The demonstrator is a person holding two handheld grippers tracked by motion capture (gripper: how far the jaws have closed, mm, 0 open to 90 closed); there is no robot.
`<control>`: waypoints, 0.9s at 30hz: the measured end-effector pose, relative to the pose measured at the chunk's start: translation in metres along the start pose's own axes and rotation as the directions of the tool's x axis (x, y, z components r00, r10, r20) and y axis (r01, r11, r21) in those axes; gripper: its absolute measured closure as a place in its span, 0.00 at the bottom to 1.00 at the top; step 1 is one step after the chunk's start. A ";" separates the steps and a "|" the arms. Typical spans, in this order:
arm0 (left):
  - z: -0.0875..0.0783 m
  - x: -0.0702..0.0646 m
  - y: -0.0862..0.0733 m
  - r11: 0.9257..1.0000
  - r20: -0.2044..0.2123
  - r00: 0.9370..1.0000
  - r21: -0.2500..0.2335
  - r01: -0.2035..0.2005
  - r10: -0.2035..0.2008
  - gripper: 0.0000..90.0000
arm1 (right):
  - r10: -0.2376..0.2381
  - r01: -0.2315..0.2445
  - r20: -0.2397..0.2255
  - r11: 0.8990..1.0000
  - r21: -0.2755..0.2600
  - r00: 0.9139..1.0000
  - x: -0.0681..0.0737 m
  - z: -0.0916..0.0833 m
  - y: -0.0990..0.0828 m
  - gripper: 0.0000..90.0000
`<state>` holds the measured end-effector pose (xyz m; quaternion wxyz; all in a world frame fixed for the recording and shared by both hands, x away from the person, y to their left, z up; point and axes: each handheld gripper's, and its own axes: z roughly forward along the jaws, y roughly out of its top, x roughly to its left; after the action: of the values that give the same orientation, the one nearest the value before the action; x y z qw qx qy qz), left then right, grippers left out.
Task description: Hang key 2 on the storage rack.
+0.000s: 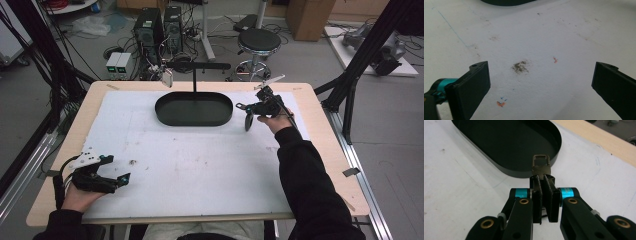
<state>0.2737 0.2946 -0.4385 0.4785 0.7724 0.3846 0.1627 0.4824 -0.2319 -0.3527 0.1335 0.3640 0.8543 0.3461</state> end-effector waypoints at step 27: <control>-0.002 0.001 0.000 1.000 -0.003 1.000 -0.013 0.000 0.000 0.03 | -0.046 0.044 -0.016 0.989 -0.138 0.999 0.015 -0.025 0.054 0.95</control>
<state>0.2733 0.2959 -0.4376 0.4830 0.7690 0.3842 0.1663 0.4879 -0.2069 -0.2971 0.1579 0.3311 0.8376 0.4048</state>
